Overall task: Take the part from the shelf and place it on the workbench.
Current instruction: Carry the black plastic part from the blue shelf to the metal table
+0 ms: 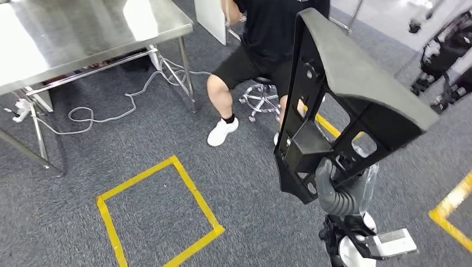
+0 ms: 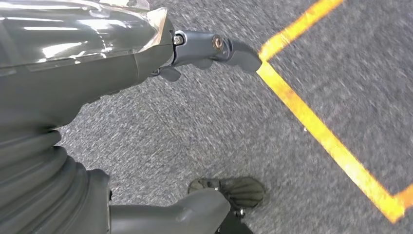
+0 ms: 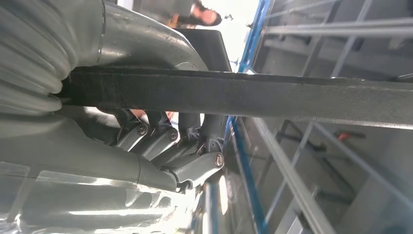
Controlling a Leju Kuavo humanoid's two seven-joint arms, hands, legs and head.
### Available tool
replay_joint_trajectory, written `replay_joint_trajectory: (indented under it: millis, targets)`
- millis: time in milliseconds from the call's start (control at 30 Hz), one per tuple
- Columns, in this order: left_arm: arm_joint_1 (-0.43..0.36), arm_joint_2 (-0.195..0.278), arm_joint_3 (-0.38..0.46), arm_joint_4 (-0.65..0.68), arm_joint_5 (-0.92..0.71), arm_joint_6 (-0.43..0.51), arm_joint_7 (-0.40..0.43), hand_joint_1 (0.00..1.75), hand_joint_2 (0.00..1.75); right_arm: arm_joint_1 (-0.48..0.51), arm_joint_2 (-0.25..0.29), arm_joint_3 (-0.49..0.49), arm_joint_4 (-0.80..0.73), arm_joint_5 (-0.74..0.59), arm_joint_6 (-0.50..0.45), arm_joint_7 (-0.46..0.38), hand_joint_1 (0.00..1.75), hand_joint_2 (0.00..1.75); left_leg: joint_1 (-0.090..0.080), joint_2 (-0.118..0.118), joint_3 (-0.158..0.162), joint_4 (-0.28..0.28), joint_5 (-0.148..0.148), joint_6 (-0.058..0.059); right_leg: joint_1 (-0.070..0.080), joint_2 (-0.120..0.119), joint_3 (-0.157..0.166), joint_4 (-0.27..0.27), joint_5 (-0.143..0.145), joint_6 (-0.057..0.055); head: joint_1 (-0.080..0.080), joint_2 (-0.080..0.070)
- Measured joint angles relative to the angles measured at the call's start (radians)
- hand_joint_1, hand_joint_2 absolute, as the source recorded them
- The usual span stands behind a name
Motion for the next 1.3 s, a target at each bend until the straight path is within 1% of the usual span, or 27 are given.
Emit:
replay_joint_trajectory:
  millis: [67,100,133,167,200,233,300,367,433,500,567,633,667,700,733,800,867,933,967,1033,1100,1133,1167,1200,1233,1267,1300]
  targets:
    - [-0.004,-0.001,0.000,0.000,-0.001,0.000,-0.001,0.00,1.75,0.008,-0.003,0.001,0.000,0.001,-0.002,-0.001,1.75,1.75,0.002,-0.025,0.000,-0.002,0.001,0.006,-0.007,0.049,-0.065,0.126,-0.050,-0.006,0.002,0.000]
    - [-0.005,-0.001,0.000,0.000,-0.003,-0.001,-0.002,0.00,1.75,0.015,-0.005,0.001,0.000,0.002,-0.003,-0.001,1.75,1.75,0.002,-0.039,-0.001,-0.002,0.001,0.008,-0.008,0.058,-0.098,0.185,-0.069,-0.007,0.004,0.000]
    - [-0.005,-0.001,0.000,0.000,-0.004,-0.001,-0.004,0.00,1.75,0.020,-0.008,0.001,0.000,0.002,-0.004,-0.002,1.75,1.75,0.002,-0.054,-0.001,-0.001,0.000,0.008,-0.009,0.061,-0.118,0.217,-0.074,-0.003,0.004,0.000]
    - [-0.004,-0.002,0.000,0.000,-0.006,-0.001,-0.005,0.00,1.75,0.024,-0.010,0.001,0.000,0.002,-0.005,-0.002,1.75,1.75,0.002,-0.069,0.000,0.000,0.000,0.008,-0.011,0.063,-0.120,0.212,-0.062,0.005,0.005,0.000]
    - [-0.003,-0.002,0.000,0.000,-0.007,-0.001,-0.007,0.00,1.75,0.026,-0.012,0.002,0.000,0.002,-0.006,-0.003,1.75,1.75,0.003,-0.084,0.000,0.002,-0.001,0.007,-0.014,0.066,-0.103,0.167,-0.036,0.016,0.005,0.000]
    - [-0.002,-0.003,0.000,0.000,-0.008,-0.001,-0.008,0.00,1.75,0.026,-0.014,0.002,0.000,0.002,-0.007,-0.004,1.75,1.75,0.004,-0.098,0.001,0.005,-0.003,0.004,-0.019,0.073,-0.072,0.097,-0.003,0.028,0.005,0.000]
    - [-0.001,-0.003,0.000,0.000,-0.008,-0.001,-0.011,0.00,1.75,0.026,-0.016,0.002,0.001,0.003,-0.009,-0.005,1.75,1.75,0.004,-0.122,-0.003,0.015,-0.008,-0.007,-0.026,0.106,-0.023,-0.012,0.039,0.035,0.006,0.000]
    - [0.000,-0.001,0.000,0.000,-0.009,0.000,-0.013,0.00,1.75,0.029,-0.018,0.003,0.000,0.004,-0.012,-0.007,1.75,1.75,0.004,-0.140,-0.013,0.022,-0.012,-0.018,-0.027,0.134,-0.011,-0.033,0.043,0.022,0.006,0.000]
    - [0.004,-0.001,0.000,0.000,-0.010,0.000,-0.014,0.00,1.75,0.030,-0.019,0.004,-0.002,0.004,-0.015,-0.007,1.75,1.75,0.006,-0.150,-0.020,0.024,-0.012,-0.027,-0.028,0.129,-0.008,-0.034,0.044,0.006,0.004,0.000]
    - [0.008,-0.001,0.000,0.000,-0.010,0.000,-0.015,0.00,1.75,0.029,-0.018,0.006,-0.002,0.004,-0.017,-0.007,1.75,1.75,0.006,-0.103,-0.034,0.054,-0.029,-0.035,-0.030,0.111,-0.004,-0.038,0.044,-0.008,0.000,0.000]
    - [0.005,-0.001,0.000,0.001,-0.009,0.001,-0.015,0.00,1.75,0.030,-0.018,0.008,-0.003,0.004,-0.017,-0.007,1.75,1.75,0.004,-0.037,-0.083,0.154,-0.083,-0.042,-0.025,0.086,0.000,-0.039,0.042,-0.018,-0.006,0.000]
    - [0.001,-0.002,0.000,0.001,-0.010,0.001,-0.015,0.00,1.75,0.033,-0.018,0.008,-0.003,0.004,-0.017,-0.007,1.75,1.75,0.005,-0.020,-0.147,0.276,-0.133,-0.044,-0.017,0.058,0.002,-0.038,0.038,-0.026,-0.007,0.000]
    - [0.002,-0.003,0.000,0.001,-0.010,0.001,-0.015,0.00,1.75,0.034,-0.018,0.009,-0.003,0.004,-0.017,-0.007,1.75,1.75,0.005,-0.019,-0.164,0.303,-0.135,-0.042,-0.014,0.045,0.003,-0.038,0.035,-0.029,-0.008,0.000]
    - [0.004,-0.003,0.000,0.001,-0.010,0.000,-0.016,0.00,1.75,0.034,-0.018,0.009,-0.003,0.004,-0.017,-0.007,1.75,1.75,0.005,-0.019,-0.160,0.293,-0.117,-0.039,-0.011,0.033,0.006,-0.038,0.033,-0.032,-0.008,0.000]
    - [0.005,-0.003,0.000,0.001,-0.009,0.000,-0.017,0.00,1.75,0.034,-0.018,0.010,-0.003,0.004,-0.017,-0.007,1.75,1.75,0.003,-0.015,-0.137,0.246,-0.085,-0.033,-0.008,0.022,0.011,-0.038,0.030,-0.034,-0.008,0.000]
    - [0.005,-0.003,0.000,0.000,-0.009,0.000,-0.020,0.00,1.75,0.033,-0.018,0.010,-0.003,0.004,-0.017,-0.007,1.75,1.75,-0.005,0.016,-0.067,0.112,-0.026,-0.016,-0.001,0.003,0.020,-0.038,0.022,-0.035,-0.007,0.000]
    - [0.002,-0.003,0.000,0.000,-0.009,0.000,-0.023,0.00,1.75,0.031,-0.019,0.010,-0.003,0.004,-0.017,-0.007,1.75,1.75,-0.017,0.037,-0.034,0.047,-0.011,-0.003,0.004,-0.013,0.024,-0.039,0.016,-0.029,-0.005,0.000]
    - [0.002,-0.003,0.000,0.000,-0.009,0.000,-0.024,0.00,1.75,0.030,-0.019,0.011,-0.004,0.004,-0.018,-0.007,1.75,1.75,-0.022,0.021,-0.033,0.038,-0.011,0.004,0.006,-0.029,0.029,-0.045,0.013,-0.021,-0.005,0.000]
    - [0.003,-0.003,0.000,0.000,-0.009,0.000,-0.024,0.00,1.75,0.030,-0.020,0.011,-0.005,0.004,-0.018,-0.007,1.75,1.75,-0.020,0.012,-0.027,0.029,-0.007,0.008,0.007,-0.028,0.030,-0.043,0.010,-0.017,-0.005,0.000]
    - [0.002,-0.004,0.000,0.000,-0.009,0.000,-0.025,0.00,1.75,0.030,-0.022,0.011,-0.008,0.005,-0.018,-0.007,1.75,1.75,-0.011,-0.007,-0.013,0.008,0.003,0.016,0.006,0.008,0.014,0.002,-0.015,-0.013,-0.003,0.000]
    - [-0.002,-0.006,0.001,0.000,-0.010,0.000,-0.025,0.00,1.75,0.033,-0.024,0.011,-0.009,0.007,-0.019,-0.007,1.75,1.75,-0.005,-0.028,-0.008,0.001,0.007,0.019,0.001,0.051,-0.046,0.122,-0.063,-0.017,-0.001,0.000]
    - [-0.004,-0.007,0.001,0.000,-0.010,0.000,-0.025,0.00,1.75,0.035,-0.025,0.011,-0.010,0.008,-0.019,-0.007,1.75,1.75,-0.005,-0.040,-0.008,0.001,0.007,0.019,-0.003,0.059,-0.081,0.186,-0.082,-0.016,0.000,0.000]
    - [-0.005,-0.007,0.001,0.000,-0.010,0.000,-0.025,0.00,1.75,0.037,-0.026,0.011,-0.010,0.009,-0.020,-0.007,1.75,1.75,-0.004,-0.052,-0.007,0.002,0.007,0.019,-0.006,0.062,-0.104,0.221,-0.087,-0.010,0.000,0.000]
    - [-0.004,-0.009,0.001,0.000,-0.010,0.000,-0.025,0.00,1.75,0.038,-0.026,0.011,-0.010,0.011,-0.021,-0.007,1.75,1.75,-0.003,-0.062,-0.006,0.002,0.006,0.018,-0.009,0.063,-0.111,0.220,-0.074,0.000,0.000,0.000]
    - [-0.004,-0.010,0.001,0.000,-0.011,-0.001,-0.025,0.00,1.75,0.038,-0.027,0.011,-0.010,0.015,-0.025,-0.007,1.75,1.75,-0.002,-0.071,-0.004,0.003,0.005,0.016,-0.013,0.063,-0.098,0.179,-0.046,0.013,0.000,0.000]
    - [-0.003,-0.010,0.001,0.000,-0.011,-0.001,-0.025,0.00,1.75,0.037,-0.027,0.011,-0.011,0.020,-0.030,-0.007,1.75,1.75,0.000,-0.079,-0.002,0.006,0.002,0.011,-0.019,0.066,-0.074,0.111,-0.011,0.026,0.001,0.000]
    - [-0.003,-0.011,0.001,0.000,-0.012,-0.001,-0.026,0.00,1.75,0.036,-0.026,0.011,-0.011,0.026,-0.038,-0.006,1.75,1.75,-0.001,-0.085,-0.002,0.011,-0.002,0.006,-0.022,0.070,-0.050,0.045,0.019,0.035,0.002,0.000]
